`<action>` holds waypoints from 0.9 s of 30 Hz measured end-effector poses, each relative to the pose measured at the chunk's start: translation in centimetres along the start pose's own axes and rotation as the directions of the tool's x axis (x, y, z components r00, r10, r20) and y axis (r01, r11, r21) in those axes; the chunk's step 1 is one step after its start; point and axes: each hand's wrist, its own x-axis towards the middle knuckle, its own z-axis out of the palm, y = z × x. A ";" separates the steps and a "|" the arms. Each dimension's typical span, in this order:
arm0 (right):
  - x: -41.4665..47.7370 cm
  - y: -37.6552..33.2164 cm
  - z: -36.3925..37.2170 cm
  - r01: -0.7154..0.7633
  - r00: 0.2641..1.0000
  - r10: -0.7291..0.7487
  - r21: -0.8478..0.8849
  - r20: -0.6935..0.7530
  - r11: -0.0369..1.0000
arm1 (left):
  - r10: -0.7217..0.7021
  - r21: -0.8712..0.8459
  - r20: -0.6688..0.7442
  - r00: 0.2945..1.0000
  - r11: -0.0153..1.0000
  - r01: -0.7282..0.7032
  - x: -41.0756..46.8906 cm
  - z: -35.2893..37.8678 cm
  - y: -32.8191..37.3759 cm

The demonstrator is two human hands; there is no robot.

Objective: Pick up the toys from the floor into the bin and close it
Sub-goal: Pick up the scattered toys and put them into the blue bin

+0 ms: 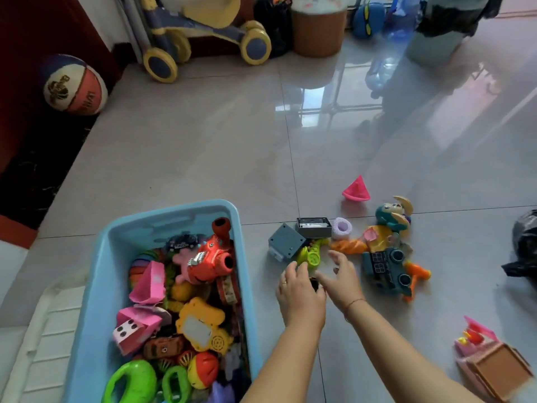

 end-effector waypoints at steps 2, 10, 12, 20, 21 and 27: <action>2.6 0.7 0.2 -0.003 0.999 0.005 -0.043 0.054 0.999 | -0.066 0.062 0.066 0.996 0.996 0.062 2.1 2.1 -0.9; 8.8 2.7 3.5 0.056 0.980 0.014 -0.342 0.200 0.938 | -0.100 0.275 0.135 0.986 0.960 0.059 7.7 7.0 -4.3; 9.1 3.1 3.4 0.065 0.984 0.002 -0.372 0.176 0.926 | -0.117 0.240 0.111 0.987 0.967 0.088 7.4 7.5 -4.7; 6.6 5.4 1.2 -0.039 0.990 0.092 -0.400 0.112 0.915 | -0.444 -0.192 0.112 0.889 0.868 0.458 3.5 6.5 -4.7; 5.8 5.7 0.7 -0.064 0.989 0.110 -0.375 0.102 0.925 | -0.470 -0.247 0.114 0.875 0.840 0.483 2.8 6.1 -4.4; -0.4 5.3 -2.7 -0.131 0.991 0.131 0.116 0.006 0.985 | -0.314 -0.520 -0.003 0.949 0.811 0.267 -2.1 1.2 0.4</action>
